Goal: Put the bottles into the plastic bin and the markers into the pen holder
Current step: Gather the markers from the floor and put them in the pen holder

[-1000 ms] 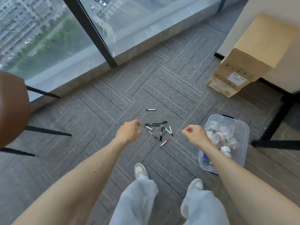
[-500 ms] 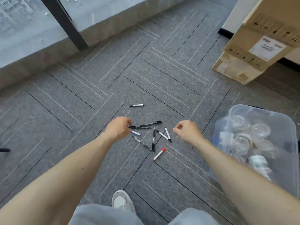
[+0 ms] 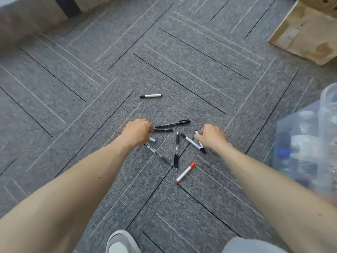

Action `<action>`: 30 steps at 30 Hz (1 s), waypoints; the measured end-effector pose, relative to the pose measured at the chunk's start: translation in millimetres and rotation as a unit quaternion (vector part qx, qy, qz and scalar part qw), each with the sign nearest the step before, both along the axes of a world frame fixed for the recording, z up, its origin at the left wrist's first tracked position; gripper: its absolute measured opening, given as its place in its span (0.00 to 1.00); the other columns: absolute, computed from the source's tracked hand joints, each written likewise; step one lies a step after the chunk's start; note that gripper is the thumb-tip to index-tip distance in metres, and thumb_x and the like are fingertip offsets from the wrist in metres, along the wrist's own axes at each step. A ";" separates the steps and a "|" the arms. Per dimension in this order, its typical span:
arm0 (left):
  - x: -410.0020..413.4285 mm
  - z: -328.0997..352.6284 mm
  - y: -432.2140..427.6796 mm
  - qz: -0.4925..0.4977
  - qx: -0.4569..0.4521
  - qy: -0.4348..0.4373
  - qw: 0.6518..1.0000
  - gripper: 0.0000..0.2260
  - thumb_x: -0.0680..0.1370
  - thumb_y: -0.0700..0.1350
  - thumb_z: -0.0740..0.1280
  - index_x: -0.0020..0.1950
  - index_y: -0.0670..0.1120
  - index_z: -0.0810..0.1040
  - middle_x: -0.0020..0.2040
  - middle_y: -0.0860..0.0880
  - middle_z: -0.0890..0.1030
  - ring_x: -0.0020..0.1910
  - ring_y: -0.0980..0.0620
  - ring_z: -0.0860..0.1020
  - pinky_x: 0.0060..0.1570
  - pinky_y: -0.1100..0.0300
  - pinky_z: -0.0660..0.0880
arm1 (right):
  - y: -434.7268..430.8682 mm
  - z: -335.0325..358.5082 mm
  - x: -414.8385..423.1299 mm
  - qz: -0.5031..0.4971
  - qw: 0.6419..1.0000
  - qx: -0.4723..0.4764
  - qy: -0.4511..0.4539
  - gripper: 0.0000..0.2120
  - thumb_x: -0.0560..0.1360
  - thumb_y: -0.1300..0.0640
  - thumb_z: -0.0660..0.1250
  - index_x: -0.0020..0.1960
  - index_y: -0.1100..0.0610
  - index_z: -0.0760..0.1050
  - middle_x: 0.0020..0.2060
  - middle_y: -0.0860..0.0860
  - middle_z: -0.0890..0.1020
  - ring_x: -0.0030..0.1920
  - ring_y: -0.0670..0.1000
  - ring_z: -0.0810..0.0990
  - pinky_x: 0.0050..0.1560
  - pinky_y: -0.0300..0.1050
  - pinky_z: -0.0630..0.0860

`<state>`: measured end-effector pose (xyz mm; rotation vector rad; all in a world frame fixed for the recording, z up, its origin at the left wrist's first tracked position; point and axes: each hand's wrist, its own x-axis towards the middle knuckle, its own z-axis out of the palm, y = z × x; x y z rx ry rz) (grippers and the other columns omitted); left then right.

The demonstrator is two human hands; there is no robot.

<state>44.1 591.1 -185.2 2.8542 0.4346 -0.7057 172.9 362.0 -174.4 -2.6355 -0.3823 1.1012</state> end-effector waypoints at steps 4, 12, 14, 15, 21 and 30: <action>-4.2 -17.2 -0.9 -0.011 0.012 -0.002 1.000 0.10 0.75 0.52 0.74 0.52 0.49 0.82 0.45 0.53 0.75 0.44 0.53 0.75 0.48 0.57 0.78 | 3.8 -23.3 -1.8 0.032 0.999 -0.016 -0.021 0.18 0.77 0.50 0.68 0.33 0.56 0.68 0.31 0.52 0.75 0.36 0.54 0.75 0.32 0.44 0.66; -3.3 -22.0 -6.2 -0.028 0.020 -0.046 0.998 0.03 0.80 0.43 0.66 0.49 0.47 0.73 0.46 0.51 0.73 0.43 0.53 0.70 0.46 0.61 0.68 | 4.5 -29.8 -1.1 0.048 0.997 -0.016 -0.051 0.14 0.79 0.61 0.63 0.34 0.58 0.69 0.30 0.50 0.71 0.29 0.49 0.70 0.27 0.42 0.62; 0.6 -19.1 -10.4 -0.012 -0.012 -0.059 0.998 0.05 0.82 0.38 0.62 0.49 0.46 0.67 0.46 0.48 0.76 0.39 0.52 0.71 0.41 0.61 0.70 | 4.7 -26.6 -2.1 0.043 0.998 0.008 -0.047 0.12 0.80 0.62 0.59 0.38 0.59 0.70 0.32 0.50 0.71 0.30 0.49 0.70 0.29 0.43 0.64; 3.0 -18.5 -12.1 -0.006 -0.031 -0.057 0.998 0.05 0.82 0.36 0.60 0.50 0.45 0.66 0.45 0.47 0.77 0.38 0.51 0.72 0.39 0.60 0.70 | 5.4 -26.0 -3.1 0.043 0.998 0.024 -0.049 0.11 0.81 0.63 0.57 0.40 0.60 0.70 0.34 0.51 0.73 0.32 0.51 0.72 0.32 0.44 0.66; 17.2 -30.0 -26.2 -0.029 -0.049 -0.075 0.996 0.07 0.82 0.39 0.60 0.60 0.41 0.70 0.50 0.45 0.78 0.44 0.48 0.76 0.49 0.52 0.75 | 13.9 -31.7 -14.7 0.092 0.992 0.087 -0.022 0.07 0.81 0.58 0.62 0.56 0.60 0.72 0.51 0.54 0.77 0.47 0.52 0.76 0.47 0.45 0.73; 19.6 -41.5 -33.5 -0.072 0.023 -0.050 0.996 0.10 0.82 0.48 0.62 0.58 0.42 0.72 0.52 0.47 0.73 0.49 0.49 0.74 0.56 0.51 0.73 | 11.3 -37.9 -18.7 0.145 0.988 0.032 -0.037 0.06 0.81 0.62 0.62 0.46 0.63 0.75 0.40 0.55 0.78 0.33 0.50 0.75 0.29 0.40 0.67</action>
